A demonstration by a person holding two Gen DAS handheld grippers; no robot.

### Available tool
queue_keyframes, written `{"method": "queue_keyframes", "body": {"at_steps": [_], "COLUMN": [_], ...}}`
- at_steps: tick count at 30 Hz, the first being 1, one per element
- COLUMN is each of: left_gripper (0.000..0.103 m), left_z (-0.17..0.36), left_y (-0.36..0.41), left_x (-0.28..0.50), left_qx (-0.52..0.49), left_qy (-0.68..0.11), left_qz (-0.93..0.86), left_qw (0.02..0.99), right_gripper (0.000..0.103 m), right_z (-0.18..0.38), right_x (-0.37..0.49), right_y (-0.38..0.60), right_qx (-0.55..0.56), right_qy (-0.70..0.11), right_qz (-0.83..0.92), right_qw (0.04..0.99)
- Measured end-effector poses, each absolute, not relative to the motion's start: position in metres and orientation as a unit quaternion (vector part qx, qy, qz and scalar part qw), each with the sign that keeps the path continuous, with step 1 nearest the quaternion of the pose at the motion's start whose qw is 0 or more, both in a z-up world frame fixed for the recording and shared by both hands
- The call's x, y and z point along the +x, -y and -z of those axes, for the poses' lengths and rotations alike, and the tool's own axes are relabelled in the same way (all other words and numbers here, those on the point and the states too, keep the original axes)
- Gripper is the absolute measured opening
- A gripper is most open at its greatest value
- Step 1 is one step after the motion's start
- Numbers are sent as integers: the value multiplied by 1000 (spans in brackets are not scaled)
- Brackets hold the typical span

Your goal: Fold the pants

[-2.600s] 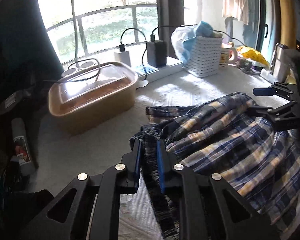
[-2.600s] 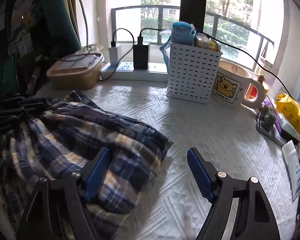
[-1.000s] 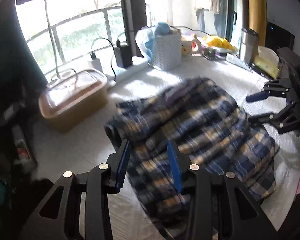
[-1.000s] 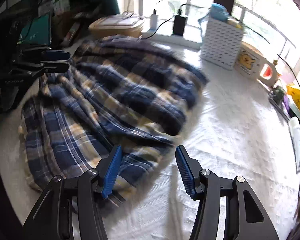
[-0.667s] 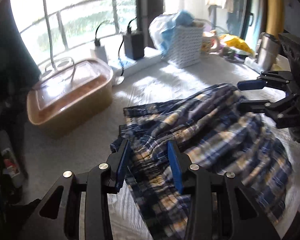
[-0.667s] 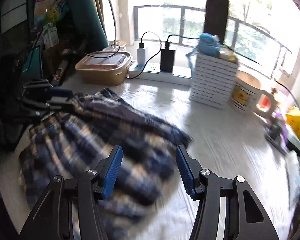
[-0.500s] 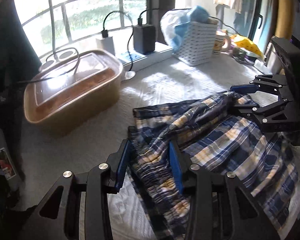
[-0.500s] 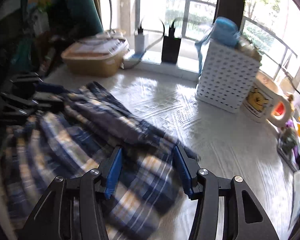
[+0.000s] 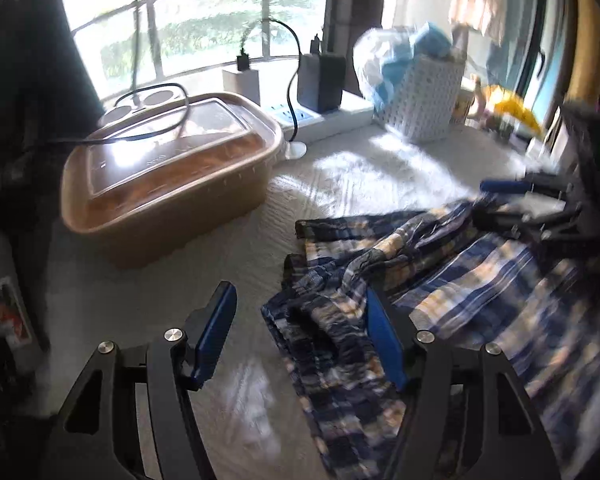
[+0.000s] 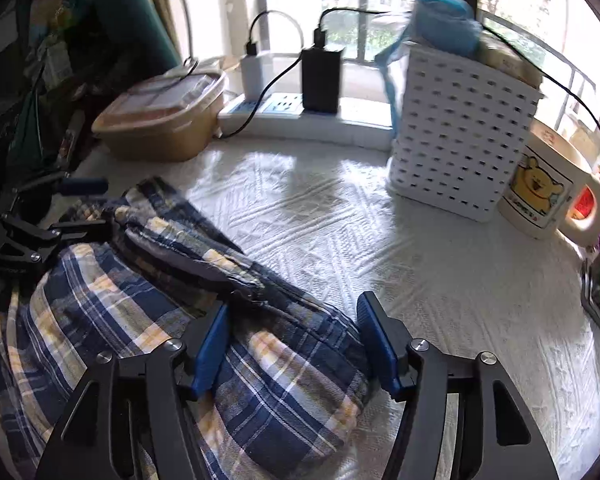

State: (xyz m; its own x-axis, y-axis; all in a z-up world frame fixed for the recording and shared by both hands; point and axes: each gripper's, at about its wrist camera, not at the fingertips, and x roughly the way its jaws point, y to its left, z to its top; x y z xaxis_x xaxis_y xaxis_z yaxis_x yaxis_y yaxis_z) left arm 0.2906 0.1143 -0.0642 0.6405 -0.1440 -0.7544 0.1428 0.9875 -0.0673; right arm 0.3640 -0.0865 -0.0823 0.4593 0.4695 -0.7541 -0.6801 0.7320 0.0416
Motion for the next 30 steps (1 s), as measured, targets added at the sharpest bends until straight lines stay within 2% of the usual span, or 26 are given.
{"method": "queue_keyframes", "body": {"at_steps": [6, 15, 22, 30], "left_gripper": [66, 66, 66, 66], "left_z": [36, 37, 36, 55], "left_y": [-118, -108, -93, -103], "left_x": [258, 207, 159, 137], "left_qx": [-13, -35, -27, -87], "left_qy": [-389, -388, -366, -371], "left_qz": [83, 85, 83, 76], "left_qw": [918, 917, 927, 922], "right_gripper": [65, 66, 66, 66], "right_z": [61, 38, 37, 51], "right_x": [339, 290, 248, 216], "right_y": [116, 161, 176, 191], "right_qx": [-106, -40, -2, 43], "right_qy": [-371, -356, -351, -367], "right_qz": [-311, -290, -280, -268], "right_qw": [868, 888, 894, 890]}}
